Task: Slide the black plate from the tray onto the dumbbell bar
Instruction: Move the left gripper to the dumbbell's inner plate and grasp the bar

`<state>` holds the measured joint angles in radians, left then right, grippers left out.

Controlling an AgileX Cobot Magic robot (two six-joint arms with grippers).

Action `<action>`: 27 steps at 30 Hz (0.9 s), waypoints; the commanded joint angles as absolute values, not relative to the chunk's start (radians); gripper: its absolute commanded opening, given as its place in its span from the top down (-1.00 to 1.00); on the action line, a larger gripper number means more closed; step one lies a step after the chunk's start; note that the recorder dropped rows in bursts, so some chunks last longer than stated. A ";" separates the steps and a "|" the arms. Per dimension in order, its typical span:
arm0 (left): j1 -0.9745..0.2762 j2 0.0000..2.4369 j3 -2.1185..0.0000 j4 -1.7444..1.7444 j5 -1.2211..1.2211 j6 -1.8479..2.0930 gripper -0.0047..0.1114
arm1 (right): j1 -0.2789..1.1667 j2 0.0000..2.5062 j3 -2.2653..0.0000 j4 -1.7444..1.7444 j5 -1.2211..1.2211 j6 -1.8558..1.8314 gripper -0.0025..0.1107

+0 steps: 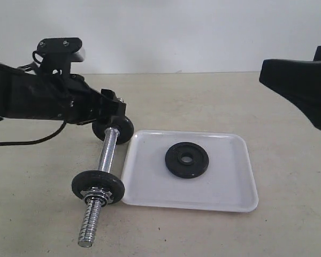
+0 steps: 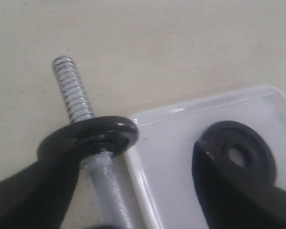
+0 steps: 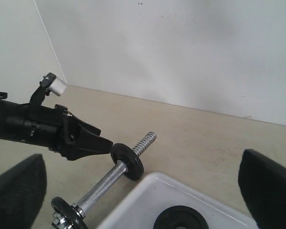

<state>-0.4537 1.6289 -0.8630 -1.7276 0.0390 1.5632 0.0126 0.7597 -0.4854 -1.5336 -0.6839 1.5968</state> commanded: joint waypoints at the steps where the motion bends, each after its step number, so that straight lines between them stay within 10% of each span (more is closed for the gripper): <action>1: -0.500 1.720 -0.895 -1.744 -0.118 1.513 -0.11 | 0.009 0.760 -0.491 -1.535 -0.688 1.596 -0.90; 27: -0.500 1.910 -0.917 -1.744 -0.027 1.413 -0.05 | 0.009 0.760 -0.489 -1.537 -0.713 1.598 -0.90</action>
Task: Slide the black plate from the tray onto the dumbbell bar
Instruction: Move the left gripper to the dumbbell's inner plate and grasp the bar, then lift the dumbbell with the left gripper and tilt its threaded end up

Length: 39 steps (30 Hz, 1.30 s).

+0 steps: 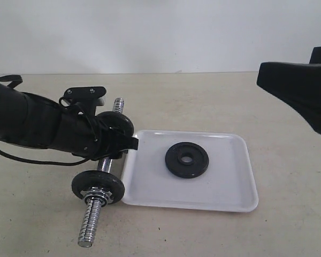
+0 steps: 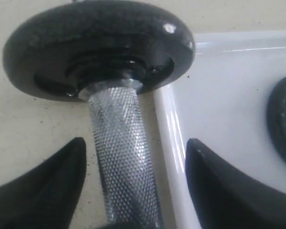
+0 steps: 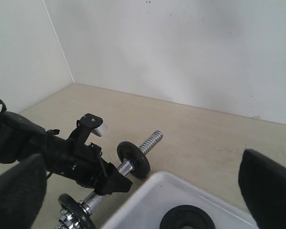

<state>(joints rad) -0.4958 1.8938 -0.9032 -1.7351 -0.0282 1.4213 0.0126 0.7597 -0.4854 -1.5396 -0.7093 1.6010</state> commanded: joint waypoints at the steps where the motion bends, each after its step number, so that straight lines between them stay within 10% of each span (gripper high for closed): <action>1: -0.500 1.917 -0.921 -1.744 -0.030 1.413 -0.05 | 0.009 0.760 -0.489 -1.537 -0.715 1.598 -0.90; 39: -0.498 1.978 -0.967 -1.744 -0.135 1.433 -0.05 | 0.009 0.760 -0.489 -1.537 -0.736 1.611 -0.90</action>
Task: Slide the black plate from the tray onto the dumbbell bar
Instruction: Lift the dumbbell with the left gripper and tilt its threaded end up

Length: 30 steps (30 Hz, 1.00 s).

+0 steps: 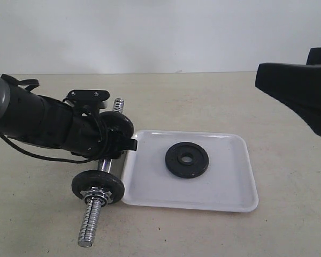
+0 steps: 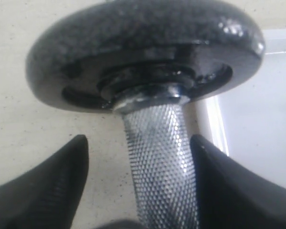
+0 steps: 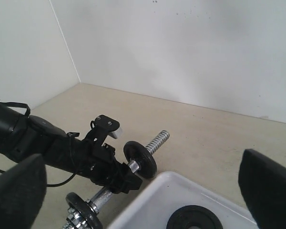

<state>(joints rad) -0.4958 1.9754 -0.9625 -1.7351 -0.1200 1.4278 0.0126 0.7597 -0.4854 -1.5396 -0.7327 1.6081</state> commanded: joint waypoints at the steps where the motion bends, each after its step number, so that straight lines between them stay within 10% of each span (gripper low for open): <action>1: -0.498 1.978 -0.967 -1.744 -0.135 1.433 -0.05 | 0.009 0.760 -0.489 -1.537 -0.736 1.611 -0.90; 27: -0.498 2.075 -0.991 -1.734 -0.105 1.437 -0.04 | 0.009 0.760 -0.489 -1.537 -0.747 1.613 -0.90; 30: -0.498 2.075 -0.995 -1.734 -0.096 1.437 0.19 | 0.009 0.760 -0.489 -1.537 -0.747 1.613 -0.90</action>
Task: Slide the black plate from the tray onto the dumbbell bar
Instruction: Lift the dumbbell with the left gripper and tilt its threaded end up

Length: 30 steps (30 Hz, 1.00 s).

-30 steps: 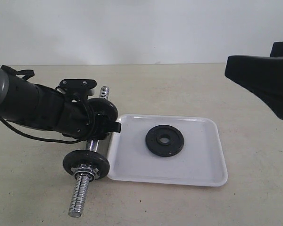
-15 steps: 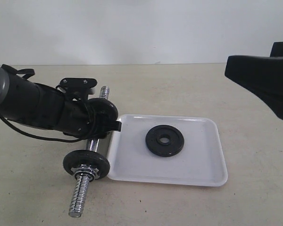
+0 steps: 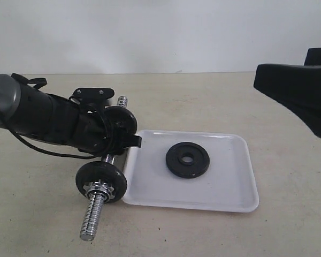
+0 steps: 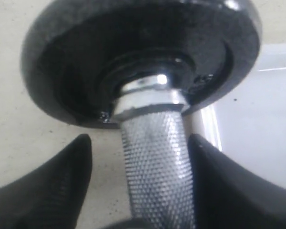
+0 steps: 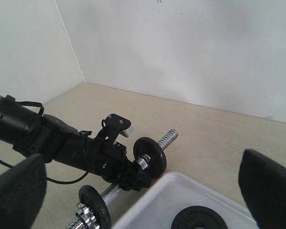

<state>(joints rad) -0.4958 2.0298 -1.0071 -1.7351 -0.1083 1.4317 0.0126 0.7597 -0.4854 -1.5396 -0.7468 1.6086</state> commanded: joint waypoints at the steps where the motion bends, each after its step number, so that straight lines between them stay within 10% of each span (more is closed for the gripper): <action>1: -0.498 2.075 -0.995 -1.734 -0.096 1.437 0.37 | 0.009 0.760 -0.489 -1.537 -0.747 1.613 -0.90; 5: -0.498 2.075 -0.995 -1.729 -0.096 1.460 0.84 | 0.009 0.760 -0.489 -1.537 -0.747 1.613 -0.90; 30: -0.498 1.949 -0.993 -1.718 -0.033 1.618 0.84 | 0.009 0.760 -0.489 -1.540 -0.747 1.611 -0.90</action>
<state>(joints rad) -0.4965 1.9958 -0.9922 -1.7430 -0.0455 1.5973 0.0126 0.7597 -0.4854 -1.5396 -0.7468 1.6086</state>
